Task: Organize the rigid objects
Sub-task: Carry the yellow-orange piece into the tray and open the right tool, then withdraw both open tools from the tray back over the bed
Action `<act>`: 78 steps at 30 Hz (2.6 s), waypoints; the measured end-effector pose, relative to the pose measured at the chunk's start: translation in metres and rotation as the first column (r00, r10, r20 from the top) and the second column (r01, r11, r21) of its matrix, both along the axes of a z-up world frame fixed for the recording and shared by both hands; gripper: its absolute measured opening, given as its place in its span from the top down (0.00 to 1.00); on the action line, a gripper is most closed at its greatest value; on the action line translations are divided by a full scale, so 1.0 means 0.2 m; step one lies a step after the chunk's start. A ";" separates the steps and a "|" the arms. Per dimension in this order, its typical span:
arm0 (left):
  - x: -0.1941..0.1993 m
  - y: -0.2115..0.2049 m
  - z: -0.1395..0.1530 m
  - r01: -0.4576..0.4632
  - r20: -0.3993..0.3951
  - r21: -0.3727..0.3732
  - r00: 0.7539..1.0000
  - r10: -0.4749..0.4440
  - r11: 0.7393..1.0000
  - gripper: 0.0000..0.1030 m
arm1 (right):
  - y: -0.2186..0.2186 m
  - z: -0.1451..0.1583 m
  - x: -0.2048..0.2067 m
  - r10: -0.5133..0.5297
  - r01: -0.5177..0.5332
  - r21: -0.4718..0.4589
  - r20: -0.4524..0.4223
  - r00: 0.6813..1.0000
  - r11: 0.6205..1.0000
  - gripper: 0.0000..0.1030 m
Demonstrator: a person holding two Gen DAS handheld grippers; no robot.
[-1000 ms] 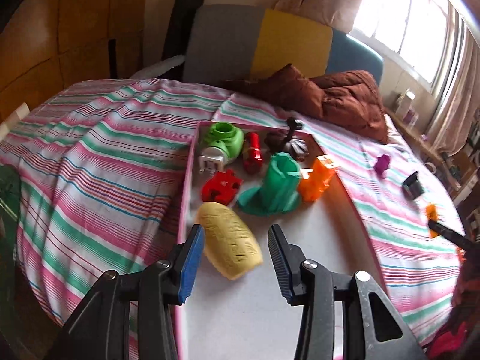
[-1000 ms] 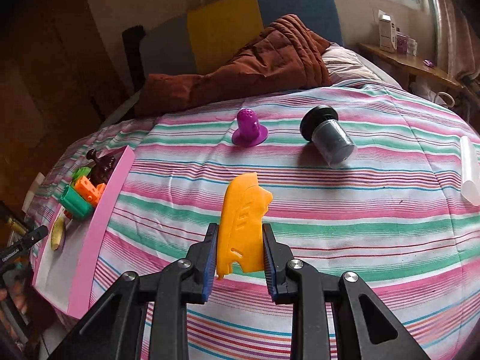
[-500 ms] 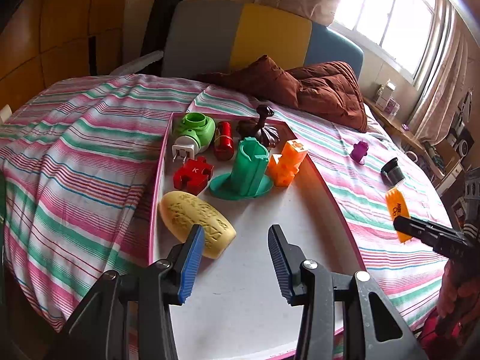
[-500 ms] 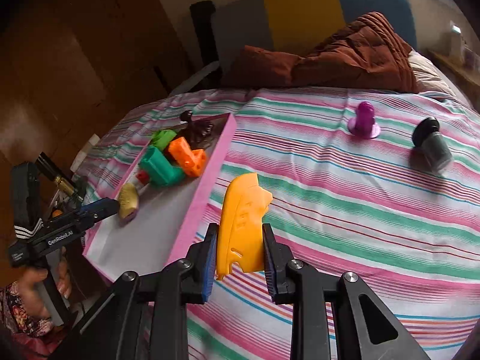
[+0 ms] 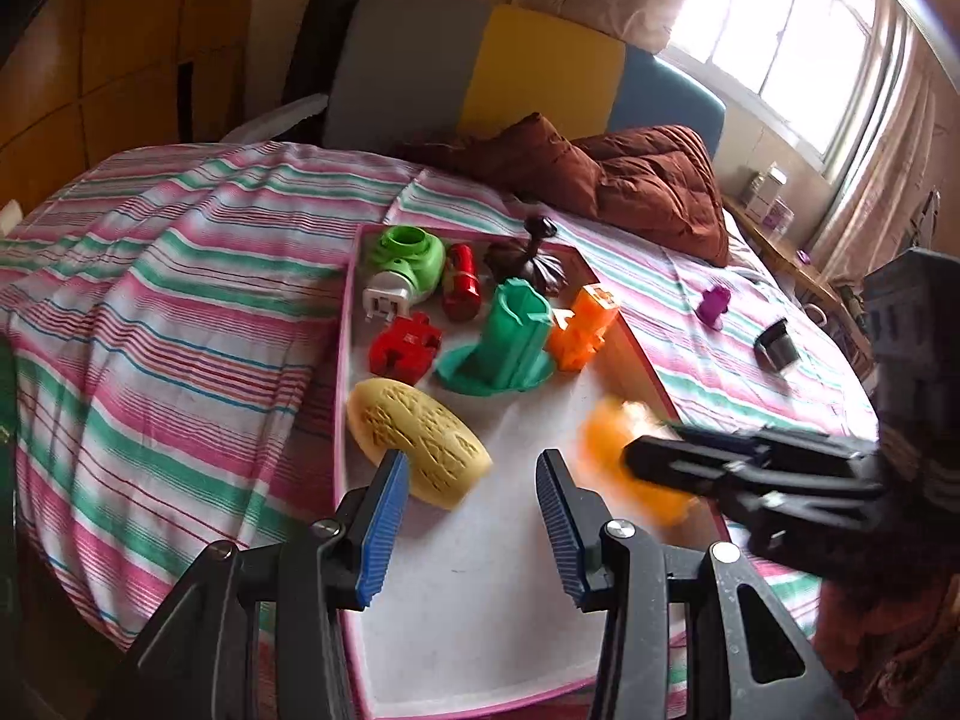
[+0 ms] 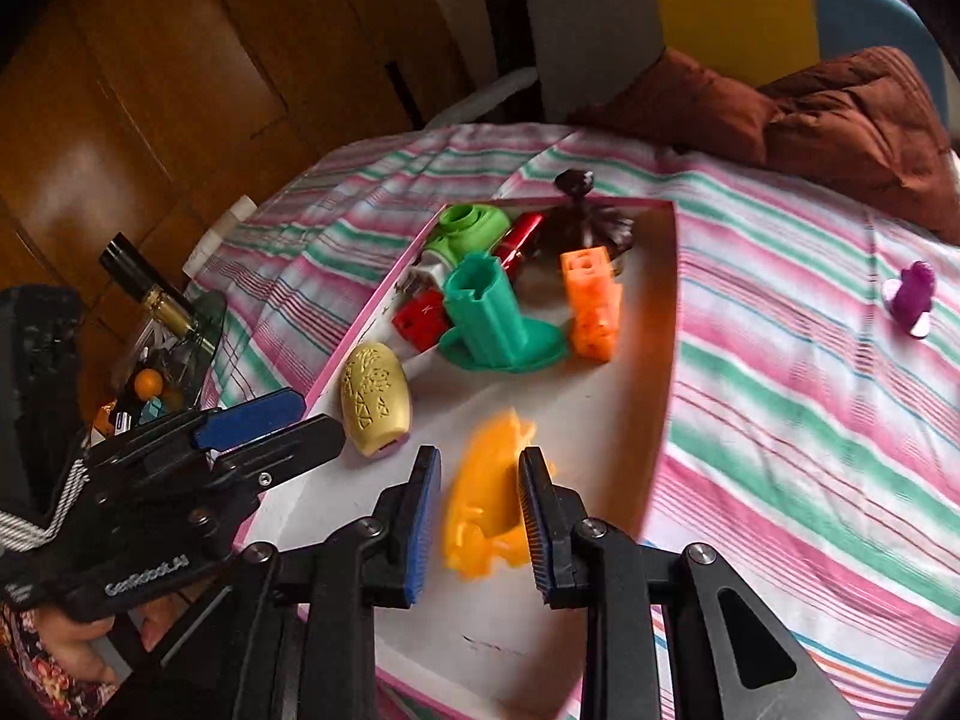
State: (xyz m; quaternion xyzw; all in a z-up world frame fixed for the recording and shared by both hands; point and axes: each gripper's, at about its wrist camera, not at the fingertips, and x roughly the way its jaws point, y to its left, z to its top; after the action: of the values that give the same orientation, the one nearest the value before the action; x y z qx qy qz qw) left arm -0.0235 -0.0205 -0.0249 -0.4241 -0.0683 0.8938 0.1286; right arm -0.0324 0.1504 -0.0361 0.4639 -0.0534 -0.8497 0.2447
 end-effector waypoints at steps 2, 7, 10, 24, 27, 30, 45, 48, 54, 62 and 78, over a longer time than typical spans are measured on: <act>-0.01 -0.03 0.00 -0.036 0.002 -0.003 0.999 0.036 0.999 0.57 | -0.04 -0.02 -0.03 -0.001 0.001 0.009 0.014 1.000 1.000 0.74; -0.03 -0.14 0.00 -0.130 0.037 0.053 0.991 0.128 0.990 0.57 | -0.11 -0.03 -0.07 0.001 -0.001 0.008 0.026 1.000 1.000 0.75; -0.04 -0.18 0.00 -0.154 0.031 0.066 0.988 0.152 0.986 0.57 | -0.10 -0.01 -0.05 0.012 -0.013 0.012 0.042 0.999 1.000 0.75; -0.02 -0.20 0.04 -0.157 -0.001 0.082 0.987 0.158 0.984 0.57 | -0.22 -0.11 0.12 0.222 -0.247 0.203 0.140 0.965 0.947 0.55; -0.02 -0.20 0.04 -0.157 -0.004 0.080 0.987 0.158 0.984 0.57 | -0.25 -0.14 0.08 0.187 -0.214 0.249 0.128 0.974 0.945 0.61; -0.02 -0.20 0.04 -0.160 -0.008 0.084 0.987 0.161 0.984 0.57 | -0.22 -0.14 -0.02 0.080 -0.107 0.215 0.132 0.988 0.971 0.62; -0.02 -0.18 0.01 -0.145 0.008 0.080 0.989 0.145 0.986 0.57 | 0.00 0.00 -0.12 -0.092 0.090 0.037 0.049 0.995 0.995 0.62; -0.01 -0.15 0.01 -0.121 0.007 0.079 0.993 0.121 0.989 0.57 | 0.05 0.02 -0.07 -0.105 0.103 0.043 0.037 0.994 0.994 0.62; 0.03 -0.09 0.04 -0.066 -0.032 0.077 0.997 0.069 0.995 0.57 | 0.17 0.05 -0.01 -0.164 0.163 0.060 0.007 0.986 0.985 0.59; 0.09 0.03 0.07 0.038 -0.075 0.071 0.997 -0.032 0.997 0.57 | 0.41 -0.01 0.02 -0.266 0.256 0.200 0.022 0.964 0.946 0.59; 0.11 0.53 0.23 0.292 -0.101 0.029 0.952 -0.288 0.956 0.54 | 1.03 -0.14 0.12 -0.398 0.390 0.352 -0.053 0.916 0.851 0.52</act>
State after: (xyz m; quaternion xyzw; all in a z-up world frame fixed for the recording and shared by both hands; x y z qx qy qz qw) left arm -0.0022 0.0862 0.0213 -0.3832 -0.0183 0.8829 0.2709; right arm -0.0092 0.3562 -0.0642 0.4887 0.0046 -0.8721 -0.0231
